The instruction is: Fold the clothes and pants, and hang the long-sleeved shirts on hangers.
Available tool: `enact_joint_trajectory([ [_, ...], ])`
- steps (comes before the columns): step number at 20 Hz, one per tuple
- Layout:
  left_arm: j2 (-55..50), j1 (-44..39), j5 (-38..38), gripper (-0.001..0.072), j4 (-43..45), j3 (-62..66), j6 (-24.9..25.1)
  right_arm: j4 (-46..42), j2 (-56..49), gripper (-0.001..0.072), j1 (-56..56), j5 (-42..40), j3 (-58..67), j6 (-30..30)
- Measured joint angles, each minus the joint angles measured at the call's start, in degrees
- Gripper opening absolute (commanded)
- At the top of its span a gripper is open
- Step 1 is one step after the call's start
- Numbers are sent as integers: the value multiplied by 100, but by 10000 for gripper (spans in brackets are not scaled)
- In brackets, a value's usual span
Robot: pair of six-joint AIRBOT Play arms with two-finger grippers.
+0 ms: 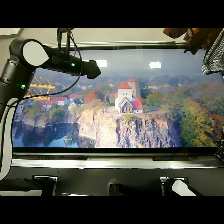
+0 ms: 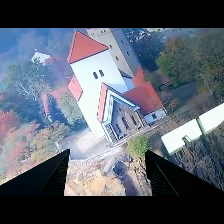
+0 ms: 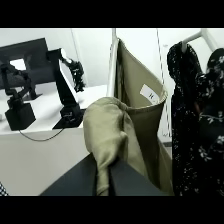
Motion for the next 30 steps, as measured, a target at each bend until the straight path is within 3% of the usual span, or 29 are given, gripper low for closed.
enact_joint_trajectory([
  [1,-4,0,2,546,0,0,0,101,26,377,-9,-17,2,-107],
  [2,-11,2,0,546,0,0,0,190,57,439,-15,-11,2,-192],
  [4,-11,2,0,546,0,0,0,356,157,500,-24,28,2,-334],
  [8,0,7,0,546,4,4,-2,577,614,499,-31,-109,2,-481],
  [11,98,63,4,546,74,13,-9,754,1115,473,-31,-817,7,-503],
  [14,280,179,63,546,223,22,-17,1340,1318,406,37,-1860,7,-382],
  [15,348,238,96,545,306,22,-22,1683,1290,354,197,-2090,4,-481],
  [16,415,299,129,542,380,22,-85,2050,1217,310,455,-2214,4,-713],
  [17,487,365,162,493,483,22,-179,2413,1097,264,855,-2229,4,-1108],
  [18,553,433,175,347,603,22,-273,2682,946,175,1325,-2124,0,-1565],
  [19,616,496,173,126,708,22,-308,2909,763,92,1891,-1923,0,-2118],
  [20,686,566,162,22,833,22,-350,3062,577,30,2441,-1683,0,-2649],
  [22,809,706,0,21,1106,-9,-411,3327,170,29,3495,-1021,-22,-3556],
  [25,1093,835,-229,21,1528,-378,-337,3797,-337,29,4566,33,-155,-4461],
  [30,2245,1252,323,21,1768,-2551,-39,5512,-417,28,5038,1307,-1502,-6030],
])
